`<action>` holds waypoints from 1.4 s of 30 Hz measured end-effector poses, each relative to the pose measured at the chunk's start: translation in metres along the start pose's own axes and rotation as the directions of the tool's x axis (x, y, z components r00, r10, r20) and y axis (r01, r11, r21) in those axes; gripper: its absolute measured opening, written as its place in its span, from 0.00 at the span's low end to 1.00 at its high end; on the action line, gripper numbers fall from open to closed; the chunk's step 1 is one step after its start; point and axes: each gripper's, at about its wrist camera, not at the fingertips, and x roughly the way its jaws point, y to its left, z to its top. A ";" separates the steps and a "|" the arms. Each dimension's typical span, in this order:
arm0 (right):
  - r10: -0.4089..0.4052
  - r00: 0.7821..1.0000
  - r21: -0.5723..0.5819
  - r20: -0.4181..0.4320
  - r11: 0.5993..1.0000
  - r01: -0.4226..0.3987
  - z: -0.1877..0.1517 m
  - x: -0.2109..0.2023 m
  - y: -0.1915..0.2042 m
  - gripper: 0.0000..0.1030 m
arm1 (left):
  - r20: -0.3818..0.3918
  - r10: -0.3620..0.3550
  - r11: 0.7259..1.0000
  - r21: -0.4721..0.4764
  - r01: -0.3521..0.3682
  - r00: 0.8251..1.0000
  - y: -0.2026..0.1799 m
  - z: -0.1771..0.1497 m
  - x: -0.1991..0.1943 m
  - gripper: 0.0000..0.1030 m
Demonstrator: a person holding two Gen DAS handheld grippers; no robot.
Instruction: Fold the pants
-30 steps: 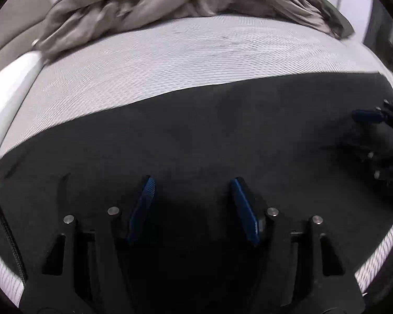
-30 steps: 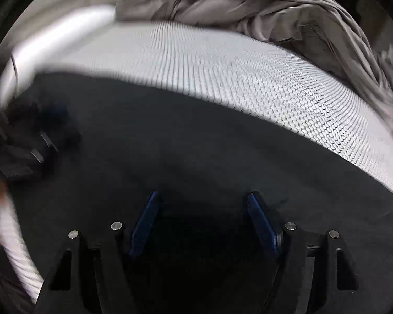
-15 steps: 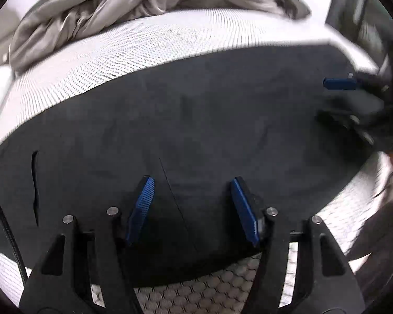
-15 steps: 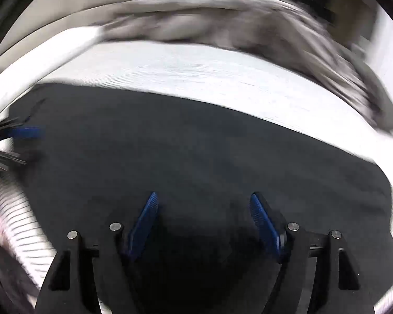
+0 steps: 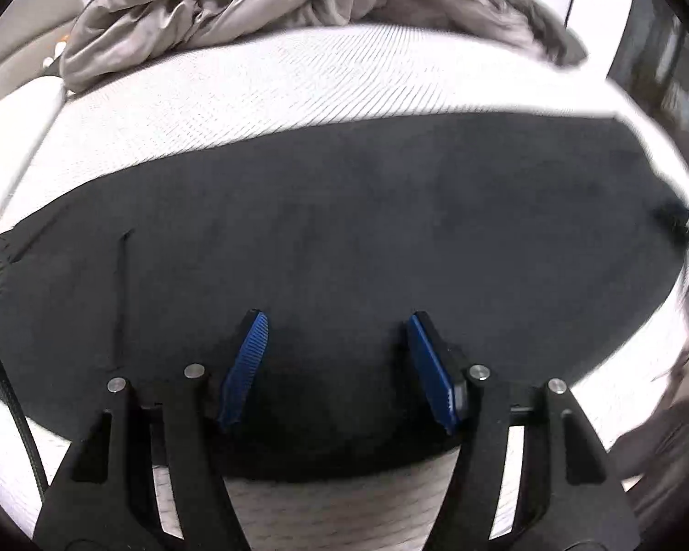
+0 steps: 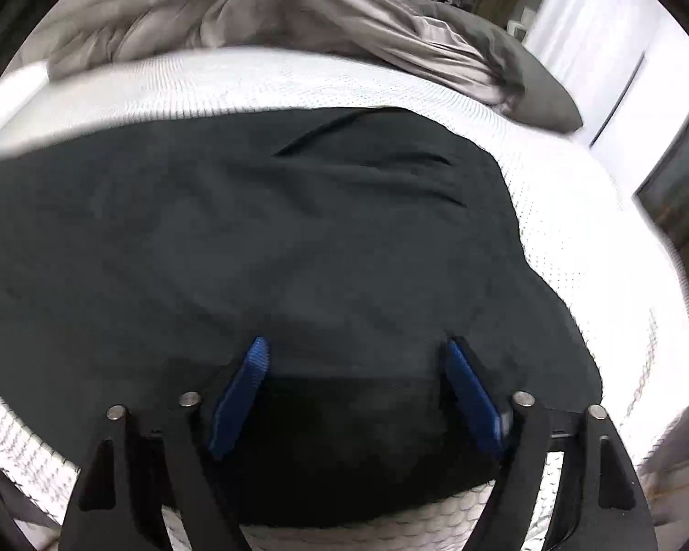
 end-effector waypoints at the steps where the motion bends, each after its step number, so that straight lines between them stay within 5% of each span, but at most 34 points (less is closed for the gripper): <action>1: 0.046 0.999 0.028 0.027 0.999 -0.047 0.001 -0.004 -0.010 0.73 | 0.017 -0.037 0.999 -0.006 0.037 0.999 -0.013 0.009 0.000 0.59; 5: 0.079 0.994 0.033 0.077 0.996 -0.081 0.015 -0.013 0.018 0.73 | 0.077 -0.111 0.993 0.049 0.108 0.991 -0.083 0.039 0.016 0.64; 9: 0.143 0.987 -0.139 0.076 0.982 -0.132 0.034 -0.007 0.093 0.73 | 0.007 -0.131 0.970 0.207 0.127 0.991 -0.163 0.044 0.056 0.66; 12: 0.134 0.990 -0.274 0.038 0.954 -0.119 0.035 0.007 0.122 0.73 | -0.057 -0.067 0.960 0.268 0.079 0.996 -0.180 0.041 0.080 0.72; 14: 0.137 0.990 -0.233 0.031 0.964 -0.126 0.039 0.011 0.099 0.73 | -0.055 -0.083 0.967 0.239 0.094 0.995 -0.170 0.042 0.082 0.81; 16: 0.021 0.999 -0.156 0.037 0.988 -0.015 0.039 0.018 0.056 0.77 | -0.066 -0.094 0.974 0.200 0.105 0.993 -0.151 0.042 0.082 0.81; 17: -0.110 0.993 -0.106 0.039 0.988 0.113 0.035 0.023 0.027 0.77 | -0.066 -0.096 0.976 0.188 0.107 0.993 -0.144 0.041 0.082 0.82; 19: -0.225 0.974 -0.016 0.027 0.974 0.226 0.028 0.031 -0.014 0.80 | -0.067 -0.096 0.979 0.172 0.107 0.993 -0.131 0.041 0.080 0.82; 21: -0.113 0.993 0.138 0.019 0.984 0.110 0.019 0.029 -0.053 0.81 | -0.064 -0.086 0.984 0.153 0.095 0.994 -0.129 0.041 0.074 0.82; 24: -0.125 0.991 0.151 0.047 0.982 0.117 0.022 0.019 -0.057 0.77 | -0.030 -0.101 0.990 0.099 0.103 0.994 -0.127 0.044 0.061 0.81; 26: -0.119 0.989 0.106 0.087 0.988 0.109 0.028 0.001 -0.031 0.77 | 0.003 -0.181 0.978 0.102 0.180 0.984 -0.143 0.046 0.051 0.81; 29: 0.084 0.986 -0.009 0.142 0.996 -0.084 0.037 -0.011 0.031 0.77 | -0.037 -0.270 0.944 0.188 0.272 0.962 -0.177 0.038 0.051 0.81; 32: 0.238 0.968 -0.237 0.081 0.948 -0.214 0.041 -0.003 0.101 0.77 | -0.112 -0.232 0.919 0.299 0.255 0.966 -0.195 0.023 0.066 0.82; 34: 0.212 0.976 -0.347 0.052 0.920 -0.181 0.030 0.003 0.120 0.77 | -0.107 -0.202 0.901 0.369 0.227 0.974 -0.190 0.014 0.066 0.83; 36: 0.194 0.981 -0.339 0.027 0.925 -0.174 0.024 0.011 0.102 0.78 | -0.109 -0.201 0.901 0.368 0.227 0.973 -0.170 0.011 0.061 0.84; 37: 0.177 0.984 -0.306 0.027 0.938 -0.161 0.024 0.011 0.089 0.78 | -0.108 -0.188 0.914 0.345 0.214 0.976 -0.156 0.009 0.060 0.89; 39: 0.008 0.999 -0.173 0.041 0.985 -0.001 0.022 0.018 0.029 0.80 | -0.112 -0.163 0.938 0.289 0.189 0.980 -0.131 0.011 0.059 0.90; 41: -0.163 0.986 0.001 0.013 0.987 0.163 0.020 0.029 -0.028 0.80 | -0.105 -0.161 0.953 0.243 0.182 0.981 -0.115 0.017 0.059 0.90; 42: -0.186 0.982 0.095 0.004 0.978 0.185 0.021 0.029 -0.051 0.80 | -0.079 -0.144 0.963 0.218 0.158 0.986 -0.107 0.022 0.054 0.90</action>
